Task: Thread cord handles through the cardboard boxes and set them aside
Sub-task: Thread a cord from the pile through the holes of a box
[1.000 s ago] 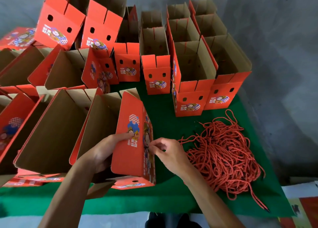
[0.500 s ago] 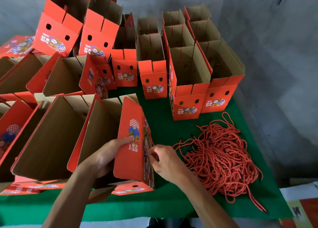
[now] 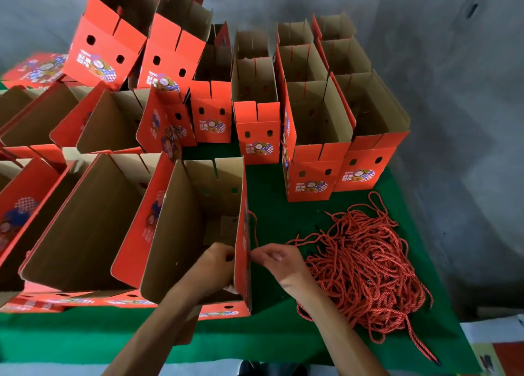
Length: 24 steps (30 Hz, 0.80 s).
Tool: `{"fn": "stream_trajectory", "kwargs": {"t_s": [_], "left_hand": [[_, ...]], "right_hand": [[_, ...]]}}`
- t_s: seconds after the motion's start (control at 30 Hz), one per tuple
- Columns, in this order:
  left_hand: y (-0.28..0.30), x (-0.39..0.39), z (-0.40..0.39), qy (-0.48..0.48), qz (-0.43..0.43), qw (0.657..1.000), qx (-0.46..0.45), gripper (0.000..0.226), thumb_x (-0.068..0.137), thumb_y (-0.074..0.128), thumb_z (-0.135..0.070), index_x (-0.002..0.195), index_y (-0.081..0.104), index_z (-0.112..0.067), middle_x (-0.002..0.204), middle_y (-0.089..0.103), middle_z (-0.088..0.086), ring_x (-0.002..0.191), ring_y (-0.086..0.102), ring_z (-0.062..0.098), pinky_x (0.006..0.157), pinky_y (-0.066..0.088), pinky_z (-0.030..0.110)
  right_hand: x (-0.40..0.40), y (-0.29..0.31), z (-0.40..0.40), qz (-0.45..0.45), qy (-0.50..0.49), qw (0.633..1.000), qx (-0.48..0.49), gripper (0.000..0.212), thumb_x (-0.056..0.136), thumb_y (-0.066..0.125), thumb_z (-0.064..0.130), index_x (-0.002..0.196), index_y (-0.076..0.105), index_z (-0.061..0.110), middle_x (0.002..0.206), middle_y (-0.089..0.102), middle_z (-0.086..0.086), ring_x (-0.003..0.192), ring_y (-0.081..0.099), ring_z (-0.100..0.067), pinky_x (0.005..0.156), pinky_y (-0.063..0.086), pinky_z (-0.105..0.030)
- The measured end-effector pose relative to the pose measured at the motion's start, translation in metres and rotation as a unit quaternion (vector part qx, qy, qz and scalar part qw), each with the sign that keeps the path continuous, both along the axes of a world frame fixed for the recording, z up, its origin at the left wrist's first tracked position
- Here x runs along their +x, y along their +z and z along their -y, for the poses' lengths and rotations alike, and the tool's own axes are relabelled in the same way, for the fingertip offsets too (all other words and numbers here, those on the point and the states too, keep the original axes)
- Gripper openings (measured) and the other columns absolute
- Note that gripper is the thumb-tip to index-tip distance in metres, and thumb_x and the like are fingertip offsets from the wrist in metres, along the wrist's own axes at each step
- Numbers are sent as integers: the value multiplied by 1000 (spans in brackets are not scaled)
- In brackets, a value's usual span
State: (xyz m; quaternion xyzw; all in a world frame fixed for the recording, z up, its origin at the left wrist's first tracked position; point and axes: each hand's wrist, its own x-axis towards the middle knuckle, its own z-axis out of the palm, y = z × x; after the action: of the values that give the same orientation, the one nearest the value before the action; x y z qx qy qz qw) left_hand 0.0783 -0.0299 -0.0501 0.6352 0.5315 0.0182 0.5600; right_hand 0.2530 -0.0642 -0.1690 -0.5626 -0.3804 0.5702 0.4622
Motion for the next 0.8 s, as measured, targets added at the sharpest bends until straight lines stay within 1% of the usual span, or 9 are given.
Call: {"fn": "stream_trajectory", "kwargs": {"t_s": [0.07, 0.13, 0.2, 0.27, 0.37, 0.5, 0.63, 0.73, 0.8], "left_hand": [[5, -2, 0, -22, -16, 999, 22, 13, 102, 58, -8, 114, 61, -2, 109, 71, 20, 100, 74, 30, 90, 61, 43], [10, -3, 0, -45, -51, 997, 45, 25, 102, 58, -6, 126, 56, 0, 120, 67, 20, 110, 70, 29, 98, 56, 43], [11, -4, -1, -45, -37, 998, 19, 32, 103, 59, -11, 133, 51, -2, 127, 65, 18, 113, 69, 25, 99, 57, 41], [12, -4, -4, -5, -38, 999, -16, 27, 106, 55, -18, 127, 55, -2, 121, 68, 19, 108, 72, 28, 96, 58, 46], [9, -6, -10, 25, -60, 998, -19, 26, 109, 47, -21, 120, 61, -3, 116, 71, 19, 105, 72, 30, 96, 58, 49], [17, -14, -9, -4, -105, 975, 196, 26, 107, 45, -14, 126, 61, -21, 118, 70, 0, 104, 70, 15, 93, 59, 35], [36, -45, -19, -45, -130, 876, 462, 52, 92, 55, 10, 130, 66, -23, 140, 59, -1, 135, 52, 18, 114, 44, 33], [54, -73, -35, -82, -181, 848, 490, 56, 79, 66, 15, 122, 73, -21, 150, 52, 6, 148, 37, 27, 119, 38, 49], [60, -88, -43, -87, -205, 846, 485, 53, 81, 69, 10, 119, 74, -26, 156, 44, 3, 153, 28, 22, 121, 35, 46]], "right_hand": [[11, -11, -1, 49, -19, 998, -31, 13, 94, 74, 24, 82, 81, 24, 90, 77, 6, 87, 72, -7, 83, 54, -25], [23, -31, -1, 198, -15, 978, -61, 15, 102, 63, 26, 108, 76, 19, 109, 74, 4, 99, 71, -11, 93, 56, -35], [30, -49, 0, 293, 9, 954, -65, 22, 106, 56, 17, 122, 69, 11, 118, 72, -4, 99, 71, -17, 92, 58, -39], [25, -62, 0, 373, 52, 924, -72, 22, 104, 54, 13, 123, 66, 9, 119, 70, -9, 98, 70, -19, 89, 58, -40], [9, -73, -3, 468, 83, 873, -111, 37, 104, 54, 26, 140, 52, 15, 137, 52, -9, 111, 65, -25, 97, 54, -37], [0, -79, -9, 527, 77, 835, -138, 46, 103, 57, 24, 145, 44, 12, 148, 40, -13, 113, 66, -27, 95, 54, -35], [3, -75, -16, 586, 83, 793, -144, 37, 99, 61, 16, 135, 53, 11, 136, 56, -12, 121, 61, -25, 97, 54, -32], [3, -69, -18, 587, 101, 782, -181, 27, 98, 63, 18, 123, 55, 13, 119, 69, -6, 110, 70, -23, 86, 58, -33], [0, -68, -16, 572, 113, 791, -186, 35, 96, 69, 21, 124, 51, 13, 121, 69, -5, 112, 70, -23, 85, 57, -32]]}}
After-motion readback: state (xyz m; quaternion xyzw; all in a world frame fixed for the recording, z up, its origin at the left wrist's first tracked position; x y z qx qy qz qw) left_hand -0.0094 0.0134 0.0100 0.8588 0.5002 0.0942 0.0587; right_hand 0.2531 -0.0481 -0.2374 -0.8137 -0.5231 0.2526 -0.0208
